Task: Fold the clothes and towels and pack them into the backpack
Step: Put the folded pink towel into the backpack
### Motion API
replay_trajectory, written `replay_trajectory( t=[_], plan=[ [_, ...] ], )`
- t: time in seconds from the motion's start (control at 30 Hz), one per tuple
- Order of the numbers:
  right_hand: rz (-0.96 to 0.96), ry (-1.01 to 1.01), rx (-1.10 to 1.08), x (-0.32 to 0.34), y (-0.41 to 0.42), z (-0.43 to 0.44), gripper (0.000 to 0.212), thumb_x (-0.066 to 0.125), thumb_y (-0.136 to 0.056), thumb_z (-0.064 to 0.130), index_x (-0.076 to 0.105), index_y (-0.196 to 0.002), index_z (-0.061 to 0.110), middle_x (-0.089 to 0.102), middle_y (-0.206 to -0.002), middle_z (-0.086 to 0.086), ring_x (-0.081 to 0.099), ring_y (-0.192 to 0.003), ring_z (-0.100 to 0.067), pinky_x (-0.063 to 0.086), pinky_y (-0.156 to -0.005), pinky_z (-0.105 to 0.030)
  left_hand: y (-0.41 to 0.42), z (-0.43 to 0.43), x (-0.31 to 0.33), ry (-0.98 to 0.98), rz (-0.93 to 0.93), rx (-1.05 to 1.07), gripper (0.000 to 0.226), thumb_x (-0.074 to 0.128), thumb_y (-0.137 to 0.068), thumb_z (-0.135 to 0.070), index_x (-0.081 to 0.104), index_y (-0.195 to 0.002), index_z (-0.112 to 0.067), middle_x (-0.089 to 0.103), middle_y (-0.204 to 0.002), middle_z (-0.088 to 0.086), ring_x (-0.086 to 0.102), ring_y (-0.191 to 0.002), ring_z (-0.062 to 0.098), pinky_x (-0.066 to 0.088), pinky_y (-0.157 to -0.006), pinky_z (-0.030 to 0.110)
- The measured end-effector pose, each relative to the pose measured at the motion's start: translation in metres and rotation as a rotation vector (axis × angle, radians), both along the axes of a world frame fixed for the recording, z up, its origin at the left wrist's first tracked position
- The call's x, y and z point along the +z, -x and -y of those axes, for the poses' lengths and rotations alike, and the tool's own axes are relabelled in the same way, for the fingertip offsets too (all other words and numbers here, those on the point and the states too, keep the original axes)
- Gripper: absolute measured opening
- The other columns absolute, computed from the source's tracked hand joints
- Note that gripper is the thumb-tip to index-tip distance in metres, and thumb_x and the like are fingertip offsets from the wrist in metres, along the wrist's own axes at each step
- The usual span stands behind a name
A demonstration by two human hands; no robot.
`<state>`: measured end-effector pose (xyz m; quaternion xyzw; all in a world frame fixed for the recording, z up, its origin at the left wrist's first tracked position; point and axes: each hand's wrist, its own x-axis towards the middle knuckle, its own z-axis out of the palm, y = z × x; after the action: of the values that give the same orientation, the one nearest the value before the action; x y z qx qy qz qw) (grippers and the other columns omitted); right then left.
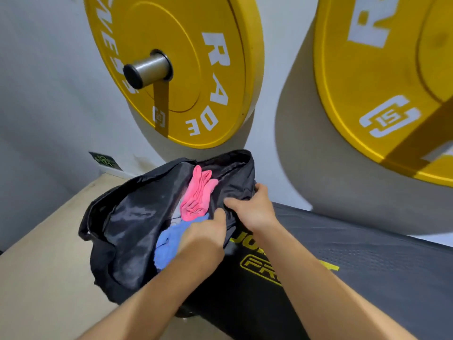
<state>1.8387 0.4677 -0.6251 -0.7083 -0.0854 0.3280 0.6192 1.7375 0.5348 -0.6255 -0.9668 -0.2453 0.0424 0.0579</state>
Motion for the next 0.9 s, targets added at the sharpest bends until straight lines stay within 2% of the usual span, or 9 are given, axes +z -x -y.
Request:
replay_trajectory(
  t=[0.13,0.27,0.33,0.4,0.47,0.57,0.63,0.77,0.9],
  plan=[
    [0.213,0.107,-0.076,0.011,-0.007,0.022,0.043,0.057,-0.076,0.008,0.053,-0.116,0.023,0.066,-0.106,-0.003,0.061,-0.096,-0.028,0.051,-0.081,-0.035,0.004,0.043,0.014,0.011,0.059,-0.075,0.026,0.043,-0.091,-0.015,0.038,-0.116,-0.012,0.055,-0.083,0.006,0.061,-0.083,0.031,0.036,-0.062,0.032],
    [0.411,0.199,-0.096,0.029,-0.025,0.067,0.044,0.051,-0.078,0.002,0.061,-0.115,0.024,0.067,-0.109,-0.002,0.059,-0.100,-0.028,0.041,-0.073,-0.028,0.006,0.078,0.039,0.474,0.203,-0.140,0.033,0.045,-0.094,-0.031,0.044,-0.127,-0.033,0.066,-0.109,-0.002,0.060,-0.099,0.020,0.044,-0.079,0.032],
    [0.443,0.232,-0.093,0.026,-0.034,0.090,0.044,0.050,-0.077,0.001,0.062,-0.112,0.026,0.068,-0.106,-0.002,0.060,-0.096,-0.027,0.044,-0.074,-0.031,0.018,0.053,0.055,0.491,0.435,-0.145,0.027,0.049,-0.091,-0.030,0.060,-0.115,-0.036,0.069,-0.103,-0.013,0.061,-0.093,0.004,0.046,-0.085,0.026],
    [0.432,0.261,-0.077,0.018,-0.041,0.109,0.043,0.049,-0.076,0.000,0.060,-0.109,0.027,0.068,-0.100,0.000,0.061,-0.091,-0.027,0.047,-0.075,-0.035,0.037,0.000,0.060,0.191,0.588,0.051,0.027,0.053,-0.084,-0.026,0.064,-0.108,-0.032,0.068,-0.106,-0.010,0.059,-0.102,0.012,0.046,-0.089,0.031],
    [0.402,0.270,-0.062,0.013,-0.043,0.125,0.038,0.049,-0.077,-0.001,0.058,-0.099,0.027,0.068,-0.093,0.001,0.062,-0.083,-0.028,0.047,-0.068,-0.036,0.064,-0.046,0.055,0.046,0.449,0.430,0.047,0.056,-0.077,-0.034,0.054,-0.124,-0.027,0.058,-0.123,0.006,0.051,-0.114,0.031,0.043,-0.095,0.040],
    [0.399,0.271,-0.059,0.008,-0.041,0.135,0.027,0.050,-0.079,0.000,0.053,-0.089,0.024,0.066,-0.082,-0.003,0.061,-0.073,-0.031,0.040,-0.057,-0.033,0.092,-0.061,0.032,0.692,0.361,0.895,0.079,0.068,-0.079,-0.040,0.027,-0.143,-0.021,0.047,-0.134,0.014,0.052,-0.111,0.036,0.048,-0.080,0.040],
    [0.411,0.234,-0.073,0.009,-0.037,0.133,0.021,0.050,-0.080,0.002,0.053,-0.086,0.021,0.065,-0.076,-0.005,0.057,-0.064,-0.029,0.037,-0.056,-0.032,0.097,-0.053,0.018,0.991,0.332,0.844,0.071,0.074,-0.080,-0.030,0.032,-0.137,-0.021,0.057,-0.120,0.011,0.060,-0.094,0.029,0.050,-0.066,0.034],
    [0.338,0.120,-0.119,0.019,-0.029,0.124,0.017,0.049,-0.081,0.003,0.057,-0.084,0.018,0.063,-0.070,-0.010,0.052,-0.057,-0.024,0.038,-0.057,-0.030,0.093,-0.051,0.033,0.868,0.433,0.751,0.037,0.062,-0.076,0.004,0.055,-0.111,-0.002,0.058,-0.063,0.010,0.048,-0.047,0.020,0.038,-0.046,0.022],
    [0.305,-0.006,-0.153,0.053,-0.026,0.121,0.020,0.047,-0.080,0.001,0.061,-0.084,0.015,0.064,-0.071,-0.013,0.055,-0.060,-0.025,0.042,-0.061,-0.032,0.100,-0.034,0.103,0.817,0.506,0.644,0.022,0.050,-0.081,0.005,0.057,-0.096,-0.009,0.052,-0.058,0.006,0.042,-0.045,0.018,0.032,-0.045,0.022]
  ],
)
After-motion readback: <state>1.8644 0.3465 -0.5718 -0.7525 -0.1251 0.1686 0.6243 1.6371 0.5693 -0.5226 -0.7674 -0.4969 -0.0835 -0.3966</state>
